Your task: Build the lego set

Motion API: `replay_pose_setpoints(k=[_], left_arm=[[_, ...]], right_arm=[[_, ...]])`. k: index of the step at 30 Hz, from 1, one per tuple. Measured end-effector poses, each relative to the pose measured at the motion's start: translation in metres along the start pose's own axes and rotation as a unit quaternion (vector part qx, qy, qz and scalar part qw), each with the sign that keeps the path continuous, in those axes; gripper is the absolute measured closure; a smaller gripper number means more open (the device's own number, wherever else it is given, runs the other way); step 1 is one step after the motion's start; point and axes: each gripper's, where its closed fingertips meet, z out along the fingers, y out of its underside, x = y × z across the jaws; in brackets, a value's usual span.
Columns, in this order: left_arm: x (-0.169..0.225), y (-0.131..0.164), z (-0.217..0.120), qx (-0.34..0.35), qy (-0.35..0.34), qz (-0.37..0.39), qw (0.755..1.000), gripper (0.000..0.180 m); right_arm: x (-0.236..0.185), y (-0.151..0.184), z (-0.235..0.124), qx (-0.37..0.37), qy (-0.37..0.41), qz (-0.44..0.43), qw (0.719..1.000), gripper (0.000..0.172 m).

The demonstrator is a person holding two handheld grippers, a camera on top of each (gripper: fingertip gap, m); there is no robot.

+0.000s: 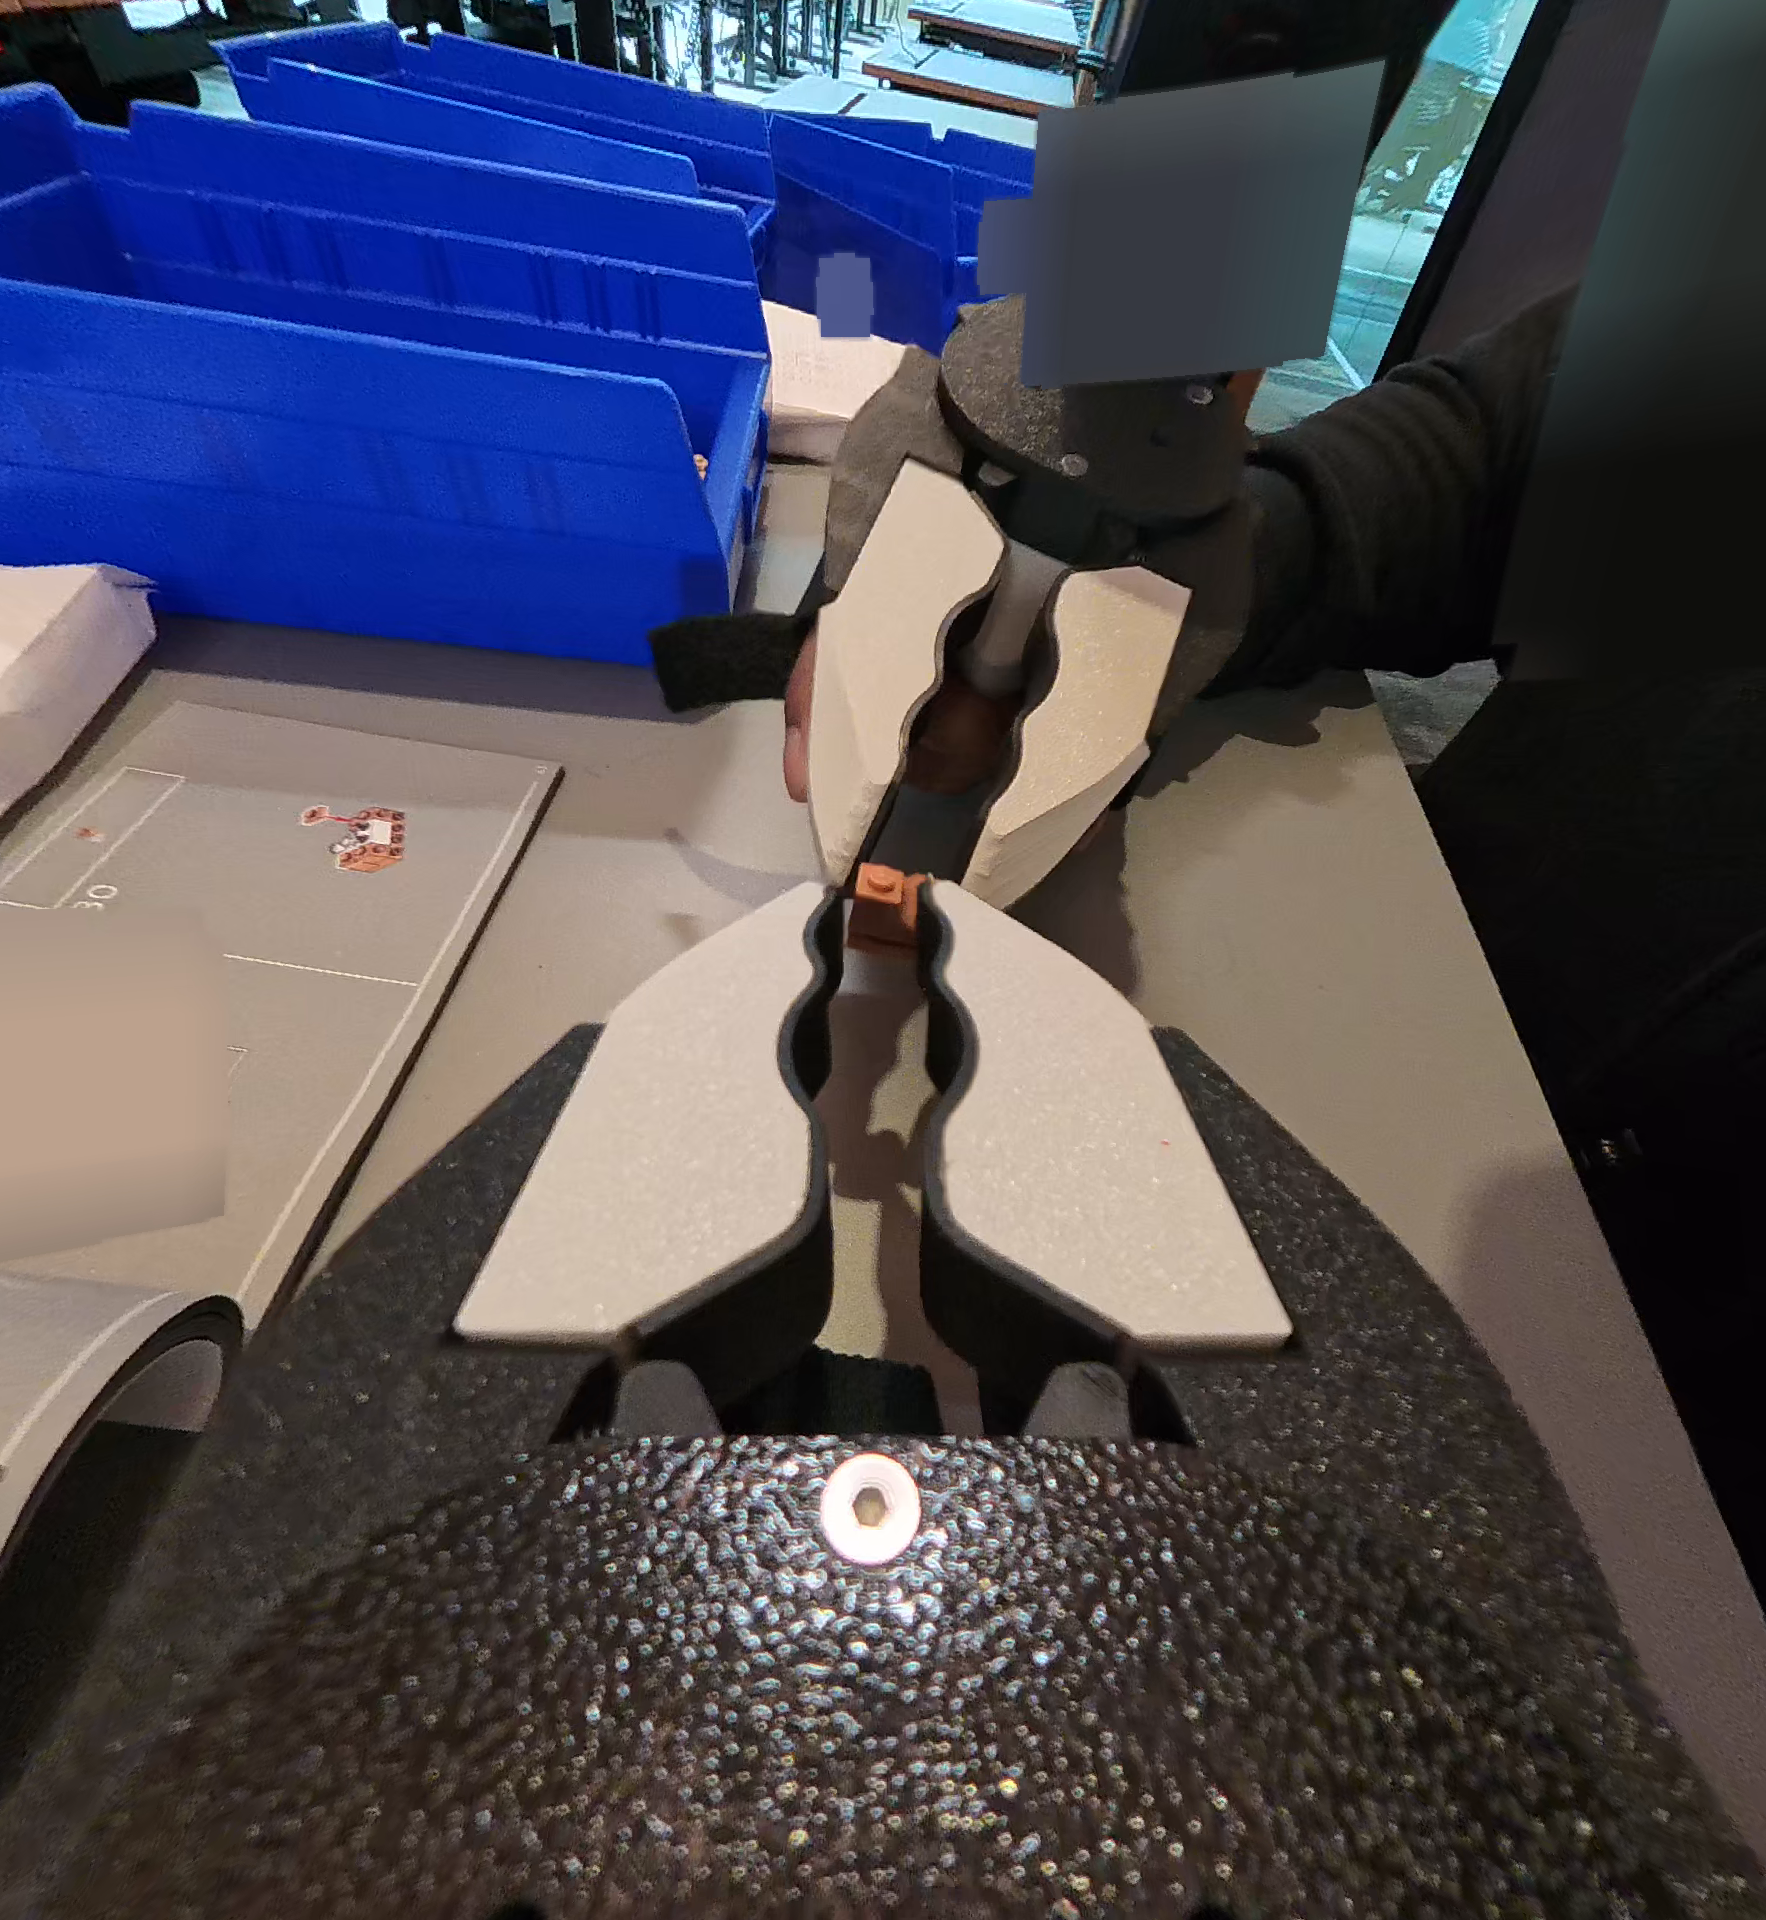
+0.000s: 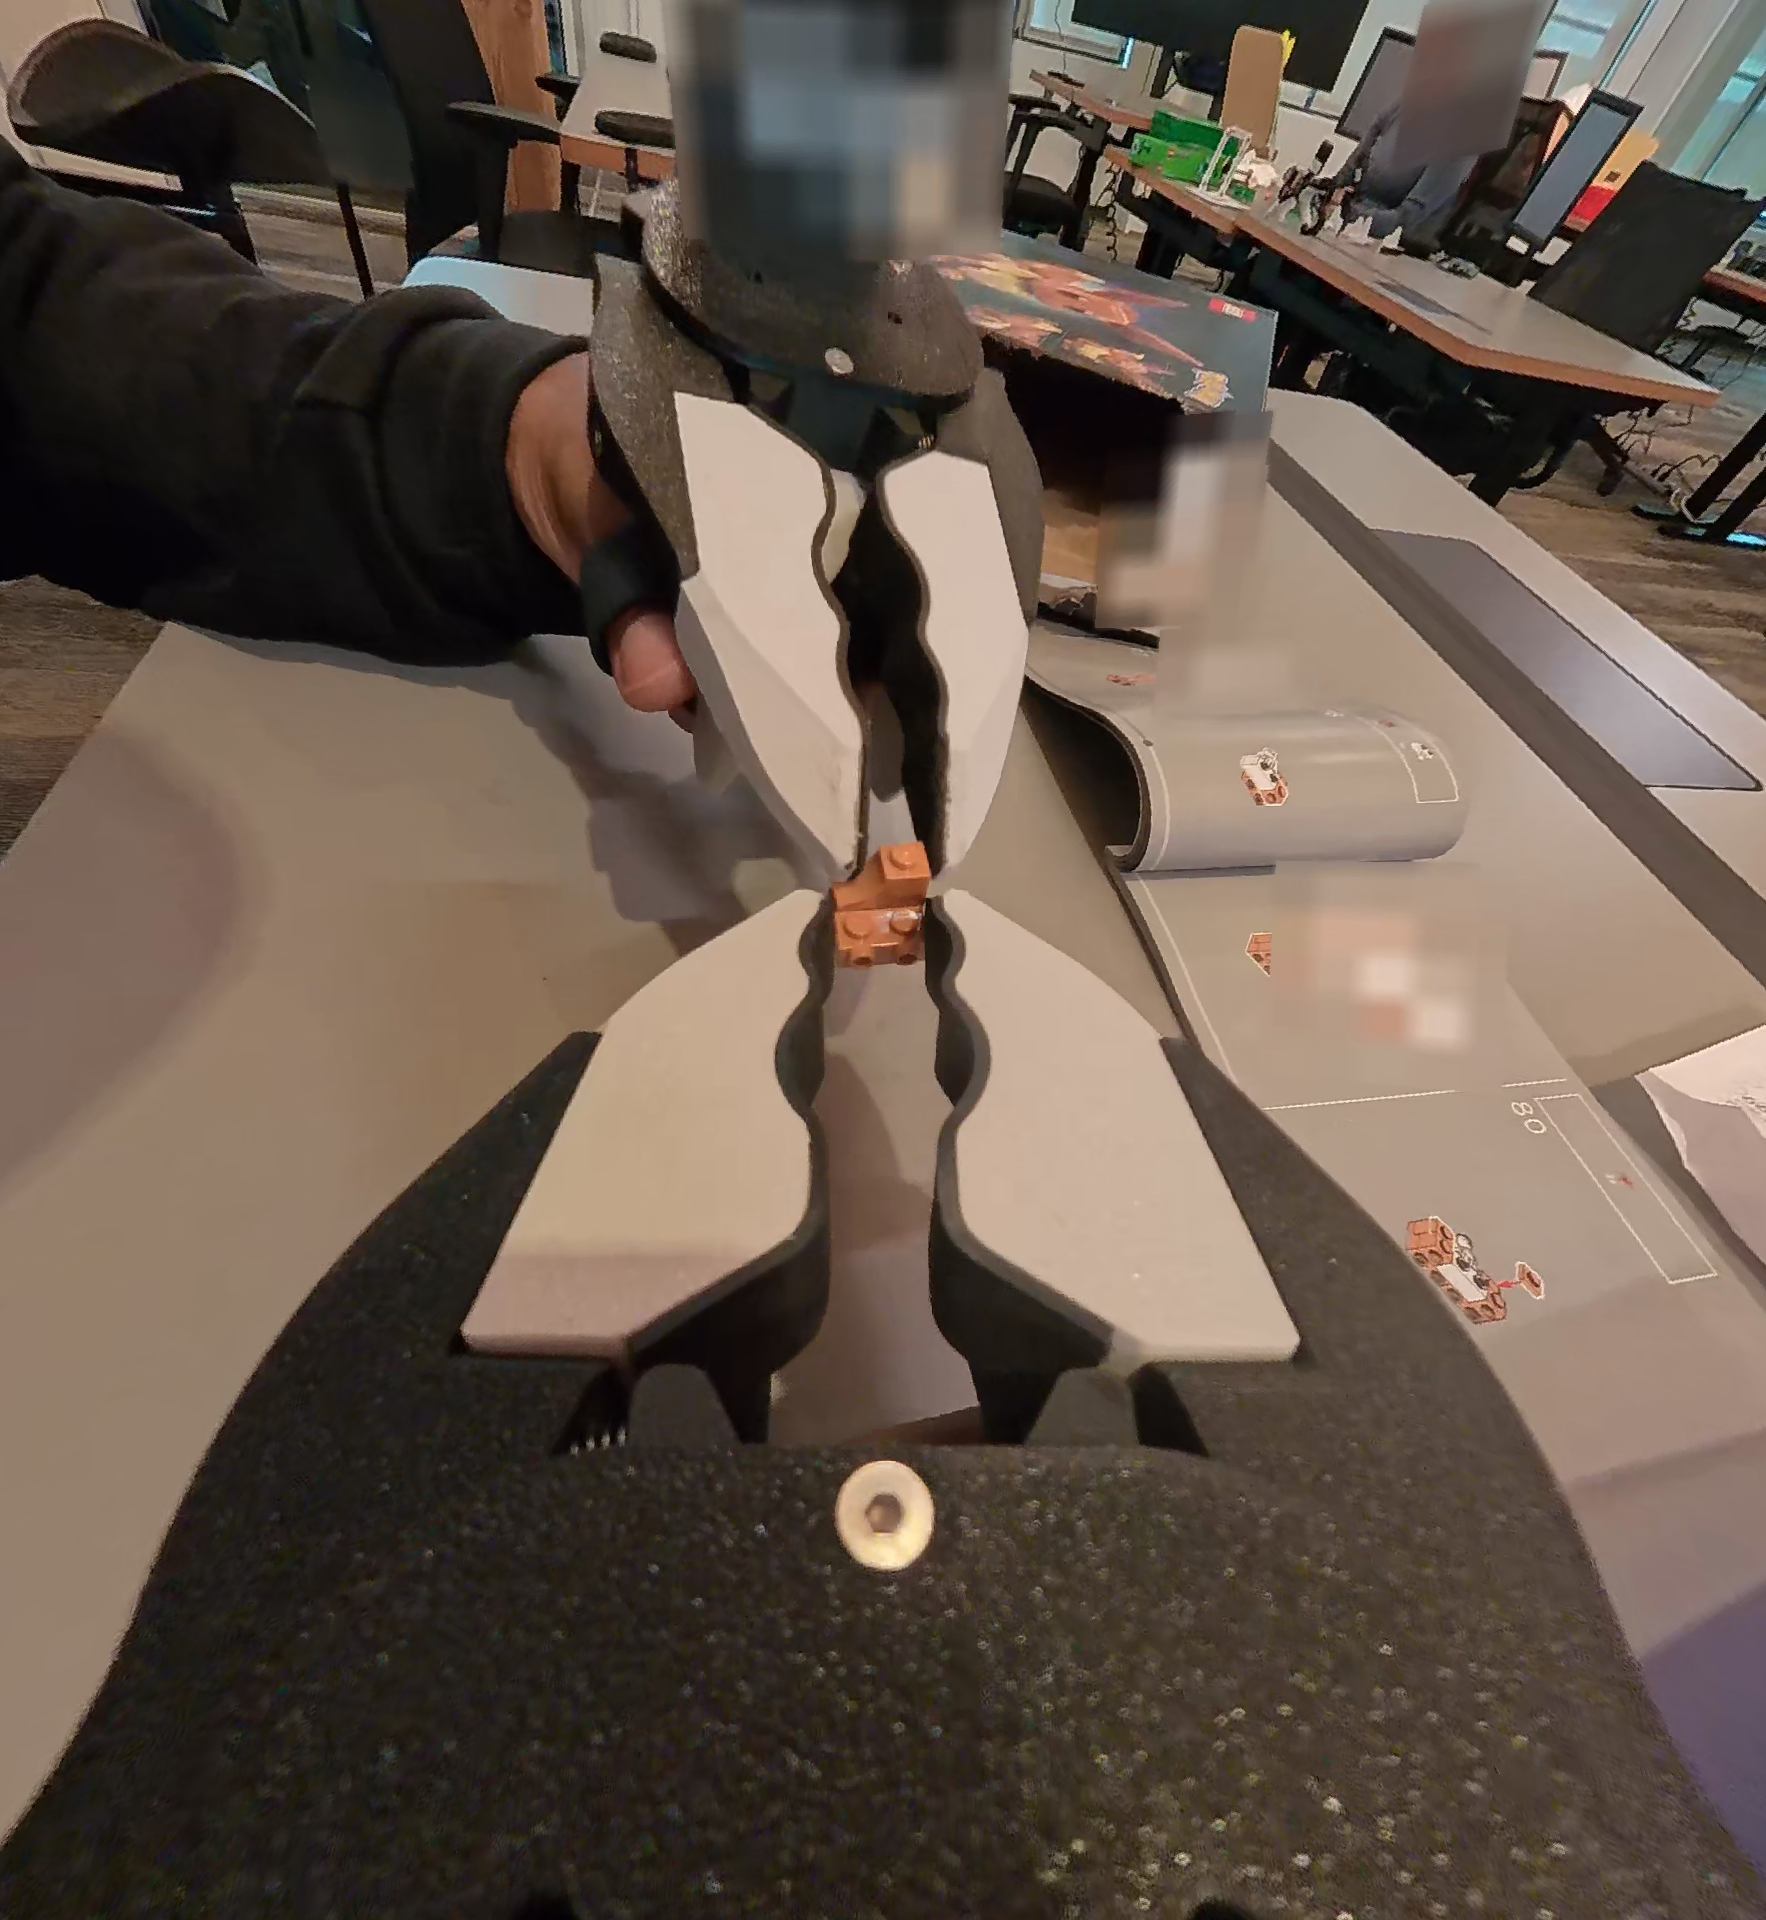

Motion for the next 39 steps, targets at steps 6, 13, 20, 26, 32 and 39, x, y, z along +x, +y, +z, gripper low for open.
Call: replay_pose_setpoints(k=[6, 13, 20, 26, 32, 39], left_arm=[[0.000, 0.001, 0.000, 0.001, 0.010, -0.025, 1.000, 0.167], [0.002, 0.002, 0.000, 0.003, 0.035, -0.076, 0.997, 0.166], [0.005, 0.003, -0.001, 0.004, 0.065, -0.131, 0.989, 0.166], [0.009, 0.003, -0.002, 0.010, 0.104, -0.184, 0.977, 0.165], [0.011, 0.003, -0.002, 0.021, 0.132, -0.219, 0.966, 0.165], [0.014, -0.003, -0.005, 0.049, 0.174, -0.263, 0.948, 0.166]], right_arm=[[0.000, -0.002, -0.001, 0.001, 0.013, -0.022, 1.000, 0.156], [-0.001, -0.003, -0.001, 0.001, 0.024, -0.051, 0.998, 0.156], [-0.003, -0.005, -0.001, 0.003, 0.031, -0.076, 0.997, 0.156], [-0.007, -0.008, -0.001, 0.009, 0.033, -0.094, 0.995, 0.156], [-0.008, -0.009, -0.001, 0.014, 0.031, -0.096, 0.995, 0.156], [-0.010, -0.015, -0.003, 0.031, 0.030, -0.098, 0.994, 0.156]])
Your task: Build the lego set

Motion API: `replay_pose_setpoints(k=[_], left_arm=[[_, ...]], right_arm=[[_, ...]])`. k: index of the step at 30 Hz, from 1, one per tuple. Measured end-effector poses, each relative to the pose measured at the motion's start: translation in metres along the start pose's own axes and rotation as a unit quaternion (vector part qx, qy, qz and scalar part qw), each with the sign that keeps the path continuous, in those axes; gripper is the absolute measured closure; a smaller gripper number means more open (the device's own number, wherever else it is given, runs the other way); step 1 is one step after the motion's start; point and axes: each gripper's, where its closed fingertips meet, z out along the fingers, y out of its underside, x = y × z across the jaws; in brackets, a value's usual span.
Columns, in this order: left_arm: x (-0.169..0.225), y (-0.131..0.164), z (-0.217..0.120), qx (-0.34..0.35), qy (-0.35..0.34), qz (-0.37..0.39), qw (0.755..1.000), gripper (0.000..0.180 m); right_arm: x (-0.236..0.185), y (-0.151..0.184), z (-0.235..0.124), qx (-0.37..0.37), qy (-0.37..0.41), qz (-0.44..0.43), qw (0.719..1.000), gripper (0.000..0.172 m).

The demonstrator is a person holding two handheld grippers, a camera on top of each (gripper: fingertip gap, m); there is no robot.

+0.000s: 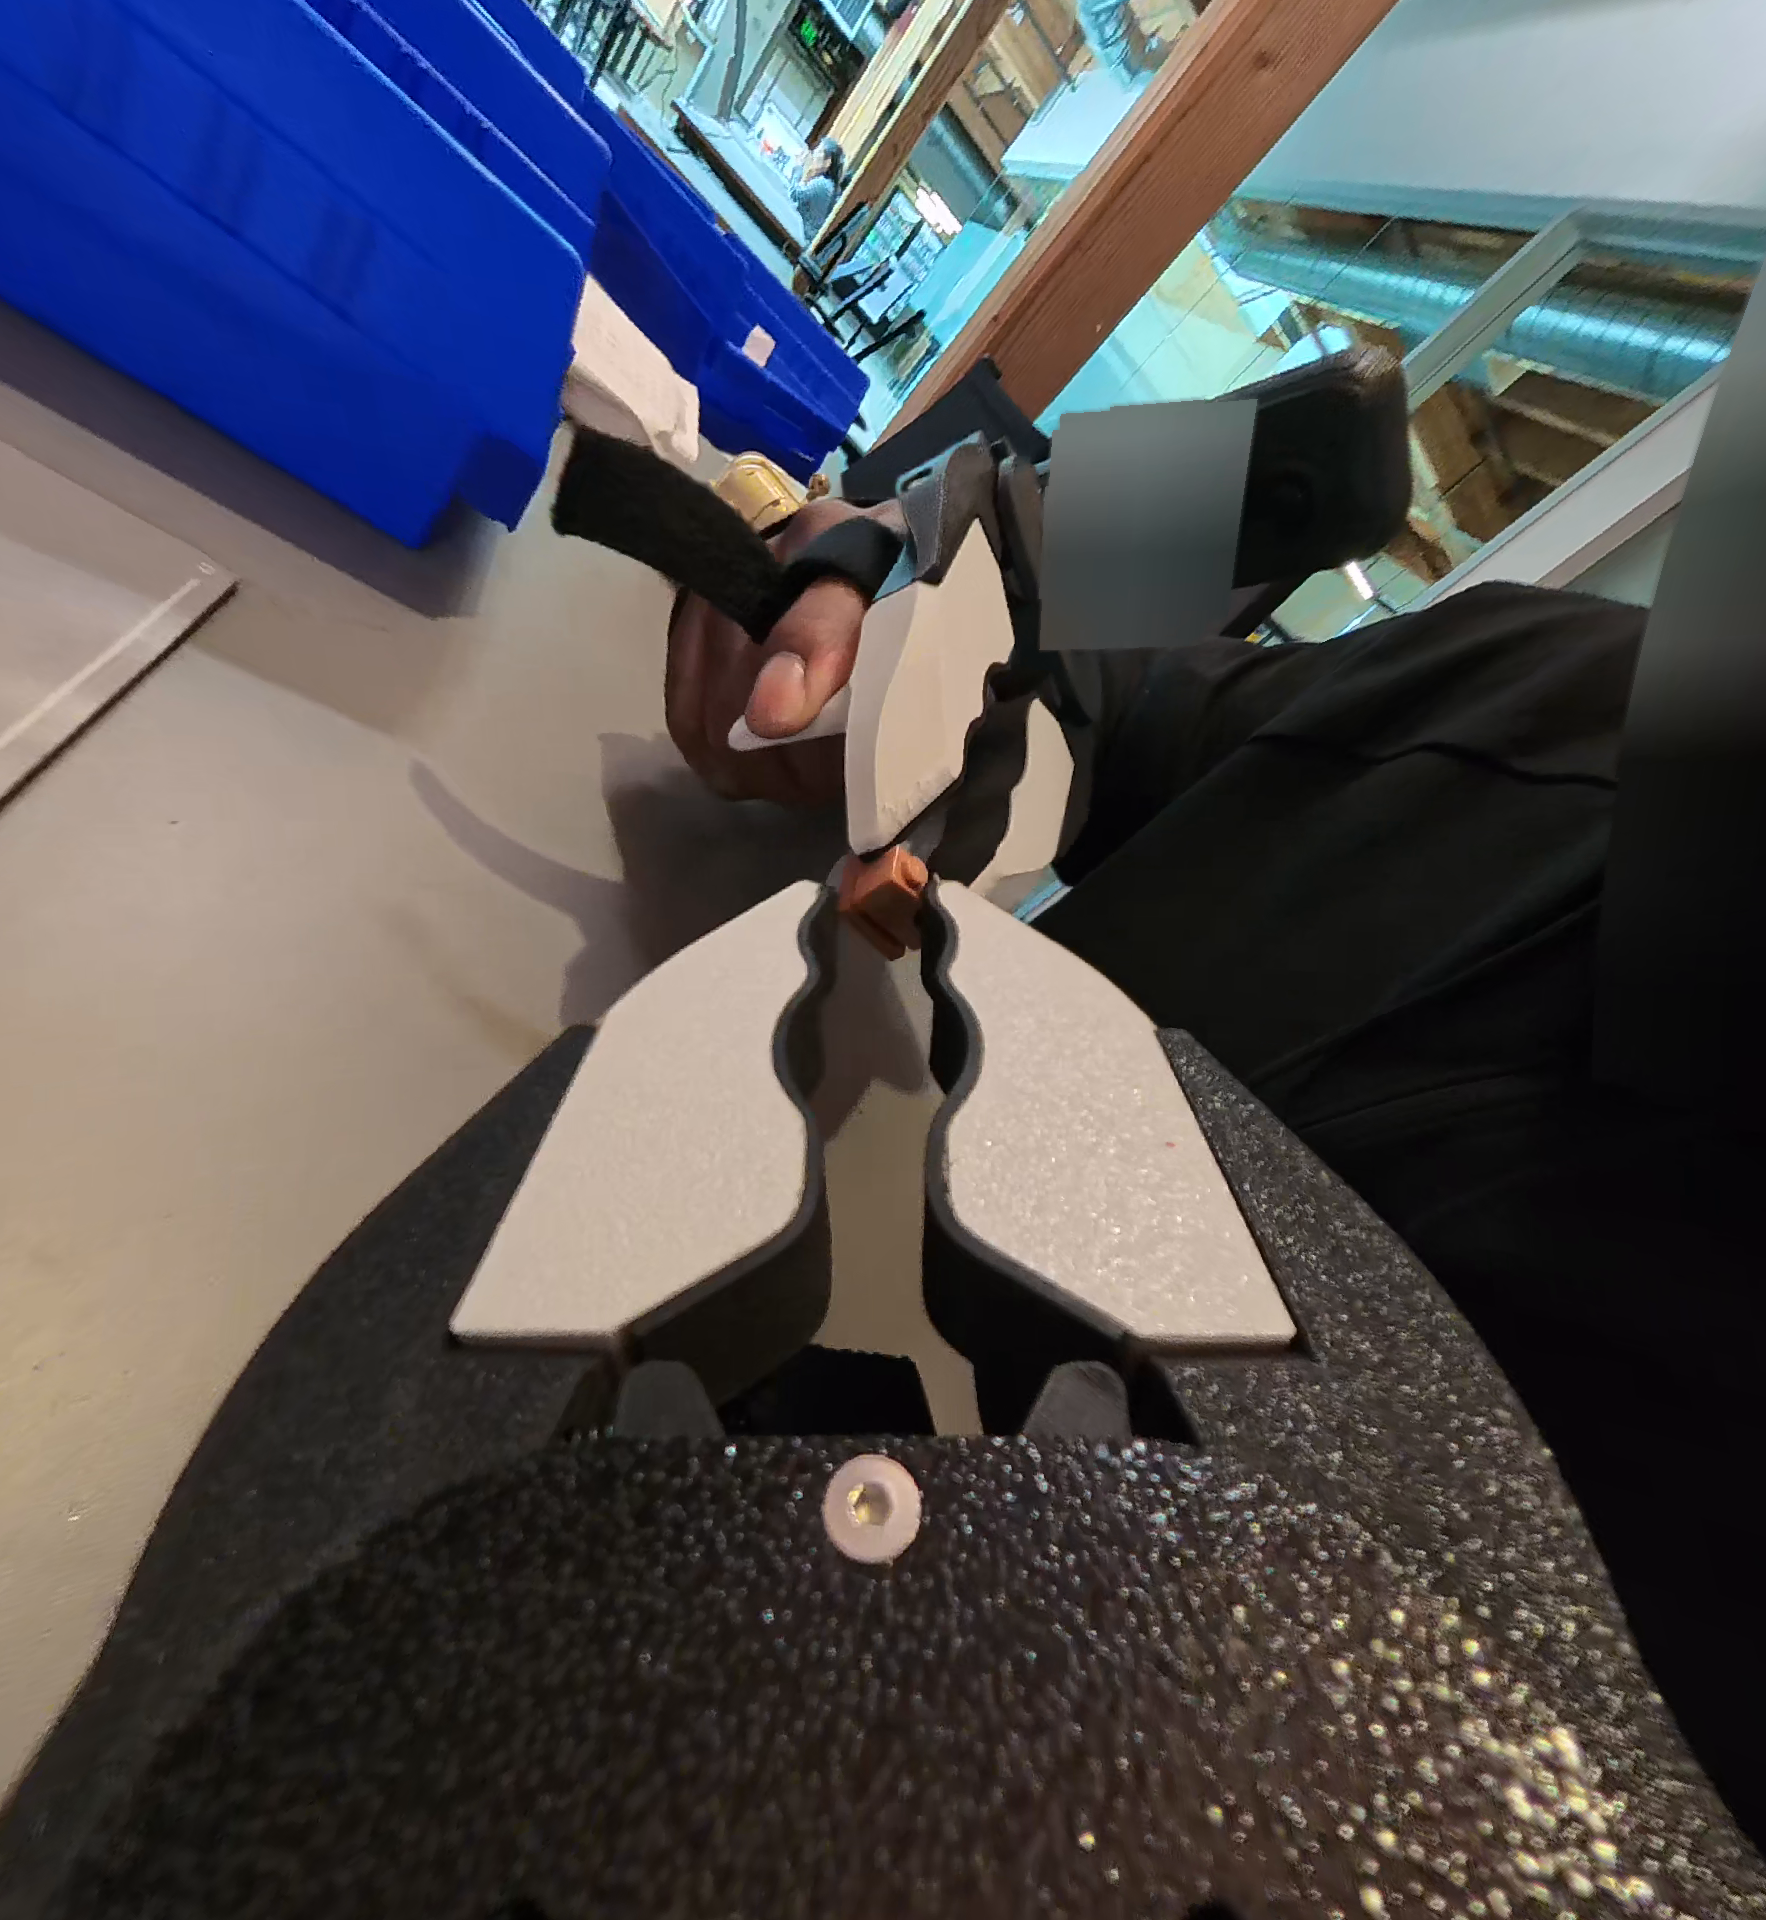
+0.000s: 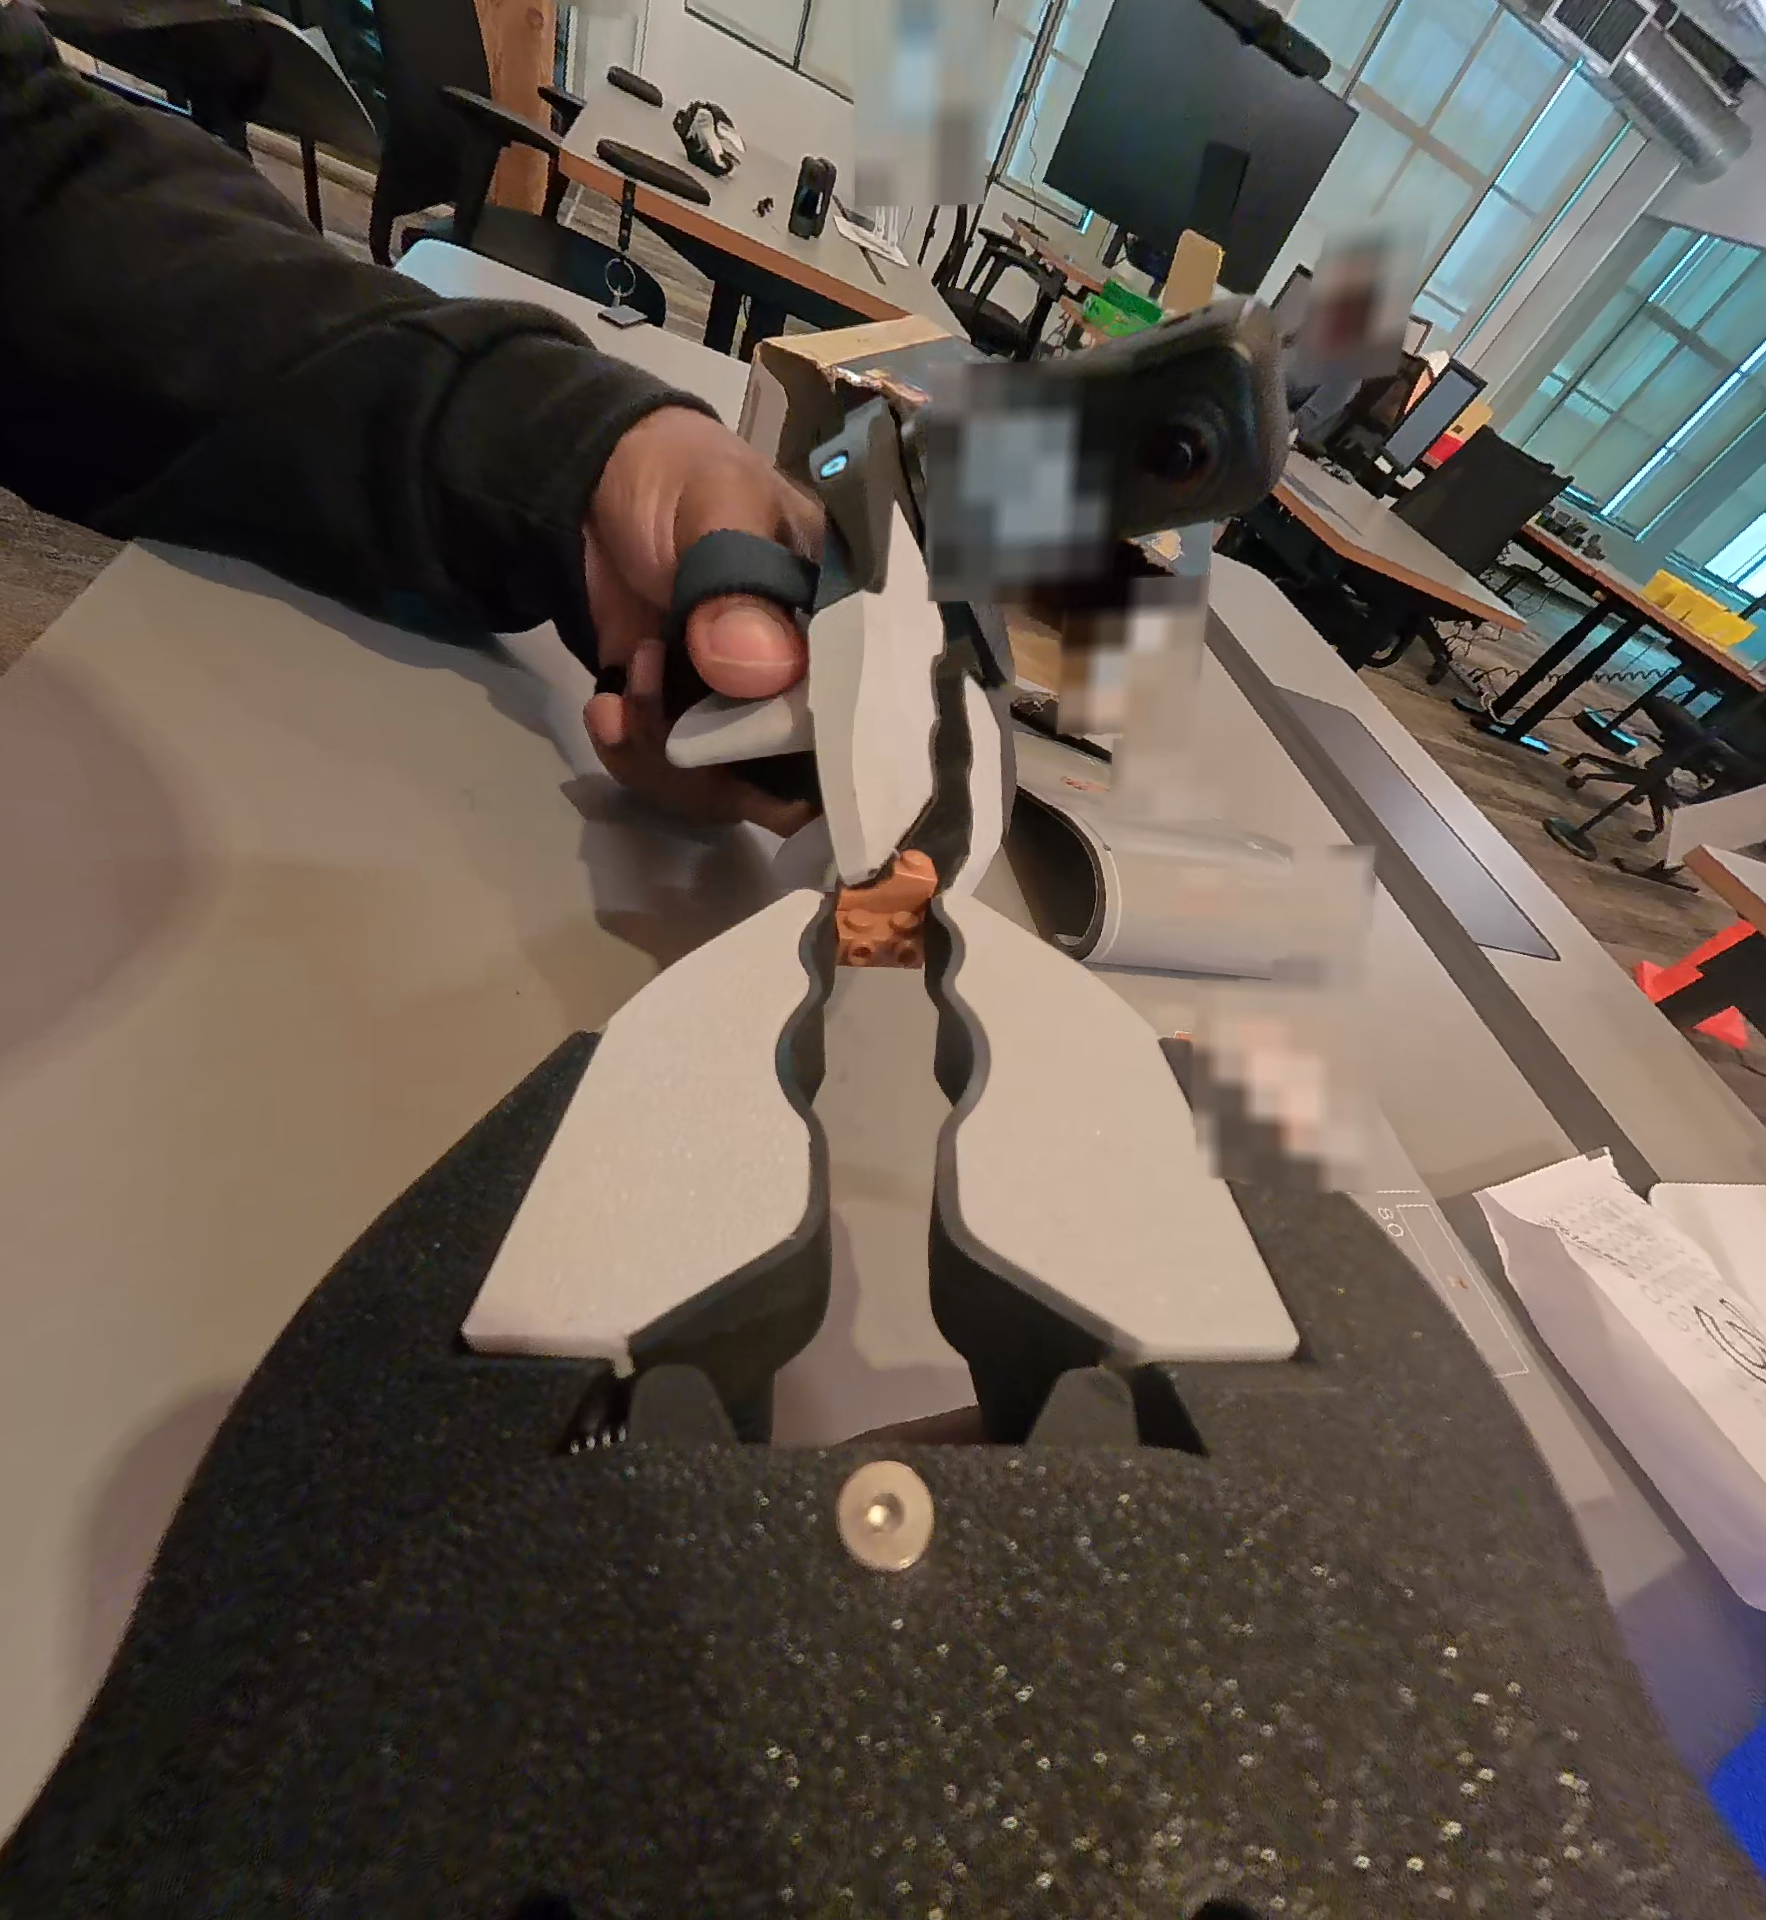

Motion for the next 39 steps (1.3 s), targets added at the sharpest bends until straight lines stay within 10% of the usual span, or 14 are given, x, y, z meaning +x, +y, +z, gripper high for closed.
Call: replay_pose_setpoints(k=[39], left_arm=[[-0.0077, -0.0030, -0.0039, -0.040, -0.111, 0.128, 0.985, 0.165]], right_arm=[[0.0066, 0.0034, 0.0026, -0.012, 0.049, -0.041, 0.998, 0.156]])
